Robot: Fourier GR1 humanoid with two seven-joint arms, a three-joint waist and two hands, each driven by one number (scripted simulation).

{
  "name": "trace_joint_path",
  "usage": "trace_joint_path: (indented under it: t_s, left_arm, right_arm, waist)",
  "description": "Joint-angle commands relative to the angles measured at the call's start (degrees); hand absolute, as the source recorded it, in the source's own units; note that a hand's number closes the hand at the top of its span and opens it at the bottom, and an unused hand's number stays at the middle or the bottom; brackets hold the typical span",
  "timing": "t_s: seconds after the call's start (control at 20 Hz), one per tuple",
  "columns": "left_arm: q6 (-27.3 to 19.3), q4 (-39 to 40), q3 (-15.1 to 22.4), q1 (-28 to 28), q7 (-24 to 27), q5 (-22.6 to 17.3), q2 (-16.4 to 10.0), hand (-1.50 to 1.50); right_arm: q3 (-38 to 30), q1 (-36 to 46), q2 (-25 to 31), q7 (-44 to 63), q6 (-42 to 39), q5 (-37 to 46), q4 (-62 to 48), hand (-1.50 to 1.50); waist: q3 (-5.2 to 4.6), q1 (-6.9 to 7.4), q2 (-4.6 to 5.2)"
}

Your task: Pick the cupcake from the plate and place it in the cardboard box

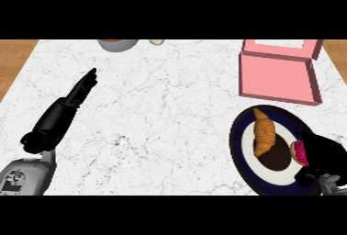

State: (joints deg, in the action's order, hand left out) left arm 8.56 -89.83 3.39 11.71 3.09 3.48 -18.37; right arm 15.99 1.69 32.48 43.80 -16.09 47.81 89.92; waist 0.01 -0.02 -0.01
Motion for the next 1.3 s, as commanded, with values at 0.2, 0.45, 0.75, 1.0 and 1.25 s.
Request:
trace_joint_path:
  t_s: [0.2, 0.45, 0.75, 1.0, 1.25]
  left_arm:
    - [2.8, 2.3, -3.1, 1.7, 1.0, -0.2, -0.6, 0.0]
    - [2.1, -0.6, -2.1, 0.9, -2.4, 1.3, 1.7, 0.0]
    - [2.9, 1.3, 1.0, 2.4, 0.4, 1.9, 2.8, 0.0]
    - [2.3, 2.2, -0.5, 2.1, 1.0, 1.5, 2.7, 0.0]
    - [2.5, 1.3, -2.0, 0.3, 1.2, 1.6, 1.4, 0.0]
  right_arm:
    - [1.7, 0.7, -0.3, -10.3, 6.5, 8.2, -4.1, 1.5]
    - [2.7, 4.0, -3.7, -11.0, 9.5, 14.4, -7.0, 1.5]
    - [21.8, 8.5, -4.5, -39.9, 9.2, 10.1, 3.8, 1.5]
    - [27.8, 12.2, -4.6, -56.7, 14.2, 7.8, 10.1, 1.5]
    - [20.2, 13.1, 2.5, -68.6, 19.5, 3.1, 15.8, 1.5]
  waist:
    - [0.0, 0.05, -0.01]
    - [0.0, 0.13, -0.01]
    - [0.21, 5.07, 0.57]
    - [0.11, 2.77, 0.23]
    - [0.04, 0.42, -0.07]
